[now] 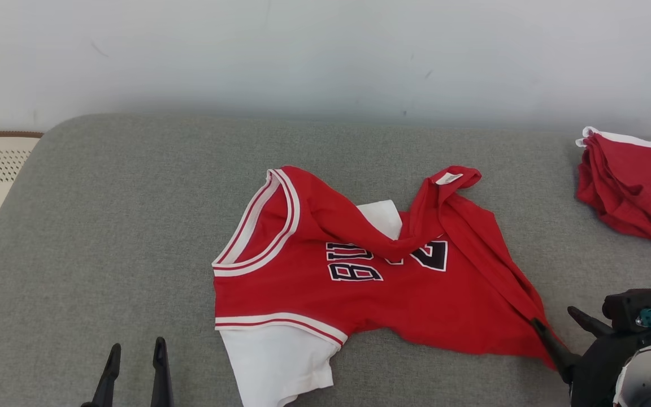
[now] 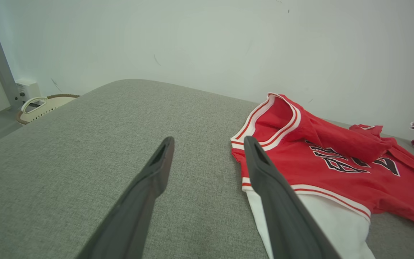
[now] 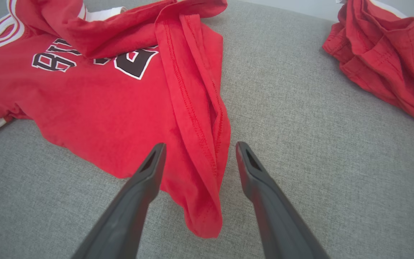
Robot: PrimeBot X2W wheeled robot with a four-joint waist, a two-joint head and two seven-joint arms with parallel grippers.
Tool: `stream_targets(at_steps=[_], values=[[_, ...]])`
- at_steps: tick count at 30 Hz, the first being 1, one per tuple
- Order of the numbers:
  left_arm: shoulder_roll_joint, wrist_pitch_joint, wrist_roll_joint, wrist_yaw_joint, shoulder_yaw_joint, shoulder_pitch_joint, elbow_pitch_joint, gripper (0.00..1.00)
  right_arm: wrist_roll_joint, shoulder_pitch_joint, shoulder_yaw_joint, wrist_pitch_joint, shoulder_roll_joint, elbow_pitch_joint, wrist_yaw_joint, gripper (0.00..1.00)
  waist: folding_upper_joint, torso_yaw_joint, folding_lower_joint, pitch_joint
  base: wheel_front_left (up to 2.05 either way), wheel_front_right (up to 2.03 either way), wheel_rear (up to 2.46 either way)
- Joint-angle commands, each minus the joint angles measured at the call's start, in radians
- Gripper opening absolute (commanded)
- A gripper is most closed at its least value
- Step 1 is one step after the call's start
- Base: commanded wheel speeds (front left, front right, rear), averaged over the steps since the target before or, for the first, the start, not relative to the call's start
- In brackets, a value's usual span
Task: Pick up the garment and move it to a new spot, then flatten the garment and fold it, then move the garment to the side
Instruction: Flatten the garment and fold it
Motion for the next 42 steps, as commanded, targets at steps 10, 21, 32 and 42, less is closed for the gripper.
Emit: stream_targets(at_steps=[10,21,32,42], values=[[0.0,-0.001,0.003,-0.005,-0.008,-0.011,0.004,1.0,-0.088,-0.112,0.078,-0.068,0.054,0.159,0.0,1.0,0.0,0.024,0.0,0.024,0.0,0.0,0.0],[0.0,-0.001,0.001,-0.003,-0.005,-0.023,0.0,1.0,-0.139,-0.23,0.121,-0.141,0.093,0.368,0.0,0.0,0.0,0.05,0.0,0.05,0.0,0.0,0.0],[0.0,-0.001,-0.007,0.001,-0.009,-0.028,0.002,1.0,-0.132,-0.349,0.064,-0.226,0.107,0.485,0.0,0.0,0.0,0.047,0.0,0.062,0.0,0.0,0.0],[0.0,-0.001,-0.007,0.0,-0.012,-0.045,0.008,1.0,0.072,-0.456,0.059,-0.215,0.145,0.606,0.0,0.0,0.0,0.055,0.0,0.074,0.0,0.0,0.0]])
